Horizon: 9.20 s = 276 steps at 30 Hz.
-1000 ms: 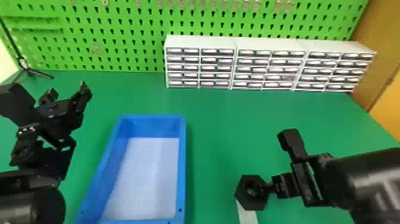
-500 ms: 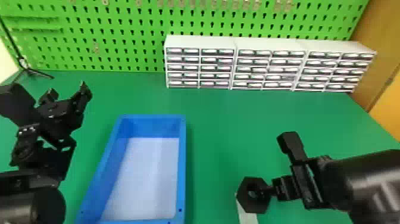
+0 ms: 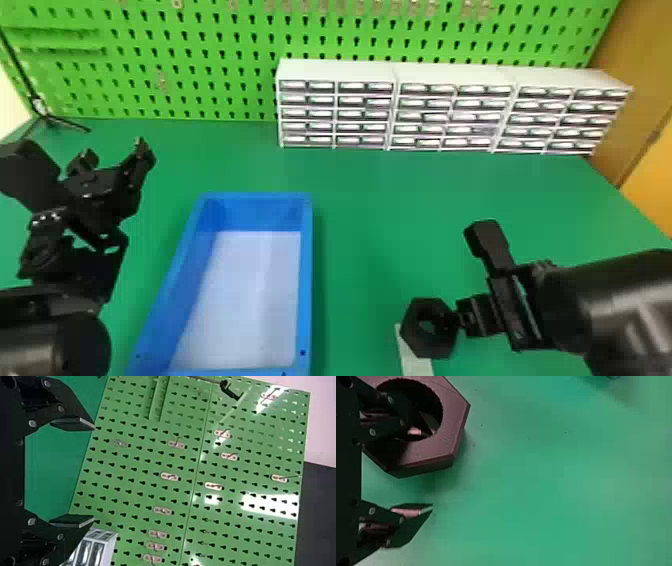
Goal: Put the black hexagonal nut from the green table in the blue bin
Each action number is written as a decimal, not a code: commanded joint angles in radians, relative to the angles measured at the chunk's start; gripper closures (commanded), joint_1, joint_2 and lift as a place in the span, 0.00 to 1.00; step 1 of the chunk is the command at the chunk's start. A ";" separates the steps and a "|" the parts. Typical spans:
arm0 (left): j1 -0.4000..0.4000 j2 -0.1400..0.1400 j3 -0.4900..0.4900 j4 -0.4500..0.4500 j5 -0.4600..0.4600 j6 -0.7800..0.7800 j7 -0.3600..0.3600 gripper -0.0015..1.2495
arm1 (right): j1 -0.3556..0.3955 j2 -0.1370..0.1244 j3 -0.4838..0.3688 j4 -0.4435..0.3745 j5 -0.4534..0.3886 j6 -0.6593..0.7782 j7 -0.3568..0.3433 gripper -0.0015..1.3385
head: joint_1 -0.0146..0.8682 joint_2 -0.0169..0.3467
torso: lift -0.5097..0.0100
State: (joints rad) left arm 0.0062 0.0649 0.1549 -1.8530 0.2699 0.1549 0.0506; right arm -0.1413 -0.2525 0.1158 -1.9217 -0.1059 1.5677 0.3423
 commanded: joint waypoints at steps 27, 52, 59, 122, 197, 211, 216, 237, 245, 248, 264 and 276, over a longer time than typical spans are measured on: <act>0.000 0.001 -0.006 0.003 0.000 0.000 0.000 0.35 | -0.020 -0.010 0.050 -0.003 0.057 0.004 0.000 0.73 | 0.80 0.07 | 0.79; 0.004 -0.001 -0.008 0.005 -0.001 0.000 -0.001 0.35 | 0.071 0.071 -0.237 -0.071 0.087 -0.394 0.001 0.73 | 0.80 0.07 | 0.79; 0.003 0.001 -0.014 0.011 -0.001 0.002 0.000 0.35 | 0.062 0.122 -0.289 -0.062 0.089 -0.583 0.001 0.73 | 0.80 0.07 | 0.79; -0.015 0.001 -0.029 0.040 0.000 -0.005 0.000 0.35 | -0.190 -0.051 0.432 0.148 -0.382 -0.977 -0.101 0.72 | 0.80 0.07 | 0.79; -0.022 0.001 -0.043 0.052 0.012 -0.023 0.000 0.35 | -0.126 -0.034 0.248 0.144 -0.382 -0.965 -0.114 0.25 | 0.80 0.07 | 0.79; -0.015 0.001 -0.041 0.052 0.015 -0.023 0.000 0.35 | -0.018 0.025 0.010 0.098 -0.322 -0.951 -0.114 0.25 | 0.80 0.07 | 0.79; -0.015 -0.001 -0.043 0.052 0.017 -0.023 0.000 0.35 | 0.008 0.041 -0.050 0.090 -0.322 -0.951 -0.114 0.25 | 0.80 0.07 | 0.79; -0.014 0.001 -0.044 0.052 0.023 -0.021 0.000 0.35 | 0.111 0.108 -0.268 0.070 -0.301 -0.971 -0.109 0.25 | 0.80 0.07 | 0.79; -0.014 0.001 -0.038 0.052 0.023 -0.023 0.000 0.35 | 0.118 0.110 -0.294 0.066 -0.284 -0.973 -0.109 0.25 | 0.80 0.07 | 0.79; -0.014 0.001 -0.035 0.052 0.023 -0.023 -0.001 0.35 | 0.128 0.114 -0.308 0.066 -0.276 -0.973 -0.109 0.25 | 0.80 0.07 | 0.79; -0.019 0.001 -0.037 0.052 0.023 -0.023 -0.001 0.35 | 0.141 0.145 -0.352 0.069 -0.222 -1.031 -0.108 0.24 | 0.80 0.07 | 0.79; -0.025 0.001 -0.028 0.052 0.023 -0.026 -0.001 0.35 | 0.129 0.154 -0.361 0.075 -0.216 -1.038 -0.108 0.24 | 0.80 0.07 | 0.79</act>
State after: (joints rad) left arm -0.0157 0.0660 0.1200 -1.8009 0.2930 0.1318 0.0490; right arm -0.0059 -0.1006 -0.2423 -1.8488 -0.3219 0.5299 0.2345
